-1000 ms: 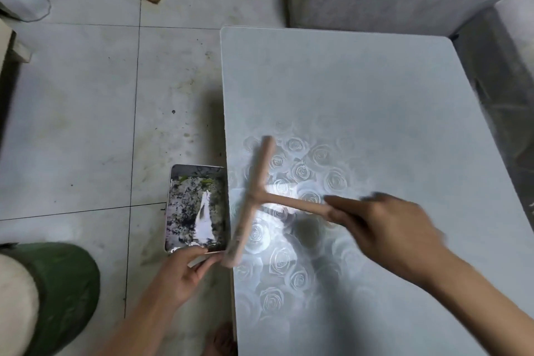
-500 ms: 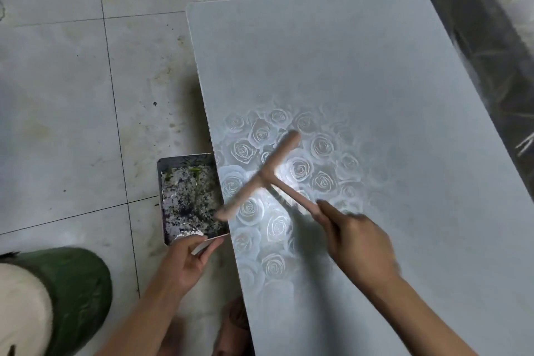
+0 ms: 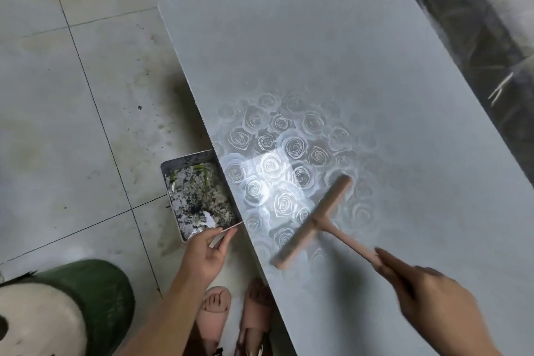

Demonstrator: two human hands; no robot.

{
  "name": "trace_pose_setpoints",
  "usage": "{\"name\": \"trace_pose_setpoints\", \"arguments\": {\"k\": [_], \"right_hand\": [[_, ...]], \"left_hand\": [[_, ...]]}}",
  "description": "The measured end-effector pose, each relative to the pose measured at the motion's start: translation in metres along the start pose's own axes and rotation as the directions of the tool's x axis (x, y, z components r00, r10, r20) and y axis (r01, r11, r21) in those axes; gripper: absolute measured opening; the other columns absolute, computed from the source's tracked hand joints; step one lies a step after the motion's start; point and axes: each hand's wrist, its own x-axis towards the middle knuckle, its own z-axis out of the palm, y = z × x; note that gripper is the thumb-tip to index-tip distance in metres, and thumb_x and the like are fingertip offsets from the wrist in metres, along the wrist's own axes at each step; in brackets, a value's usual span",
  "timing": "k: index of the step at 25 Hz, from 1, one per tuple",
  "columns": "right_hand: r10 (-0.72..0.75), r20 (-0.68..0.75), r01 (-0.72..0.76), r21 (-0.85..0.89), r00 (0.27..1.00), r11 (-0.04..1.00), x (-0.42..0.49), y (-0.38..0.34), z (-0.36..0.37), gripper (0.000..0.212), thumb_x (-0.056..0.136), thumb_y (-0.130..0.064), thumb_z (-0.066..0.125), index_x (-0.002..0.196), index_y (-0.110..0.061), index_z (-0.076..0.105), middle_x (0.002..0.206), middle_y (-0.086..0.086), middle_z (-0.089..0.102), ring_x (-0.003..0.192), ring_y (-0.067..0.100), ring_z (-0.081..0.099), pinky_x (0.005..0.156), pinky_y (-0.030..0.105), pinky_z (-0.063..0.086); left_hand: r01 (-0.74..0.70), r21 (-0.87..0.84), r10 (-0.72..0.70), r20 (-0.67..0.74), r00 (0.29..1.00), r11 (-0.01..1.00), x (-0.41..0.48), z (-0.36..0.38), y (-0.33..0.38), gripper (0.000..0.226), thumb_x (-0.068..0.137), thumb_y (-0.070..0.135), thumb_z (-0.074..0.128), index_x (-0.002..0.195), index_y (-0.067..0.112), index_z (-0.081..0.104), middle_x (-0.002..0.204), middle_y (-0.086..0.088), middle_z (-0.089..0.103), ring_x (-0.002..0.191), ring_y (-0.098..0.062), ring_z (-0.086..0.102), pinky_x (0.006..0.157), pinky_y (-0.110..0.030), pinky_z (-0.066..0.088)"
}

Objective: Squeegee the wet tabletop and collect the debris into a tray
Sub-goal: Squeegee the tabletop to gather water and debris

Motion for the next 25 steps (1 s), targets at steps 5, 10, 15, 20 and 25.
{"name": "trace_pose_setpoints", "arguments": {"k": [5, 10, 15, 20, 25], "right_hand": [[-0.166, -0.059, 0.169, 0.060, 0.984, 0.984, 0.085, -0.109, 0.022, 0.035, 0.099, -0.047, 0.031, 0.130, -0.042, 0.045, 0.080, 0.005, 0.063, 0.080, 0.030, 0.059, 0.056, 0.033, 0.036], [-0.150, -0.180, 0.164, 0.067, 0.972, 0.984, 0.057, -0.060, 0.004, 0.037, 0.094, -0.057, 0.033, 0.126, -0.048, 0.049, 0.076, 0.000, 0.068, 0.075, 0.029, 0.064, 0.051, 0.032, 0.035], [0.027, -0.009, -0.027, -0.006, 1.000, 1.000, 0.050, 0.025, -0.019, 0.055, 0.081, -0.070, 0.019, 0.124, -0.055, 0.050, 0.092, -0.007, 0.071, 0.087, 0.023, 0.066, 0.057, 0.031, 0.042], [-0.338, 0.040, 0.337, 0.024, 0.940, 0.941, 0.153, -0.067, -0.020, 0.027, 0.096, -0.051, 0.038, 0.117, -0.045, 0.054, 0.092, -0.005, 0.069, 0.085, 0.025, 0.062, 0.062, 0.032, 0.047], [-0.568, -0.012, 0.554, -0.206, 0.823, 0.807, 0.183, -0.139, -0.043, 0.023, 0.099, -0.042, 0.038, 0.115, -0.038, 0.053, 0.077, 0.000, 0.057, 0.077, 0.024, 0.052, 0.053, 0.030, 0.029]], "left_hand": [[-0.003, 0.050, 0.002, 0.006, 1.000, 0.999, 0.002, -0.002, -0.001, 0.016, 0.088, -0.012, 0.046, 0.078, -0.007, 0.058, 0.100, -0.025, 0.060, 0.115, -0.048, 0.052, 0.081, -0.039, 0.056], [0.018, 0.051, -0.018, 0.001, 1.000, 0.999, -0.002, -0.006, -0.005, 0.017, 0.089, -0.011, 0.047, 0.104, -0.007, 0.054, 0.103, -0.025, 0.059, 0.117, -0.048, 0.052, 0.080, -0.040, 0.057], [0.027, 0.022, -0.027, 0.005, 1.000, 0.999, -0.007, 0.002, -0.002, 0.015, 0.088, -0.013, 0.047, 0.098, -0.004, 0.054, 0.108, -0.022, 0.057, 0.114, -0.052, 0.052, 0.065, -0.041, 0.060], [0.025, 0.020, -0.026, 0.009, 1.000, 0.999, 0.001, 0.004, 0.004, 0.020, 0.088, -0.013, 0.047, 0.106, -0.008, 0.052, 0.115, -0.026, 0.056, 0.110, -0.054, 0.054, 0.062, -0.043, 0.060], [0.020, -0.016, -0.020, 0.001, 1.000, 1.000, 0.003, 0.014, 0.013, 0.012, 0.087, -0.013, 0.048, 0.094, -0.007, 0.054, 0.117, -0.028, 0.055, 0.112, -0.056, 0.052, 0.060, -0.042, 0.060]]}}
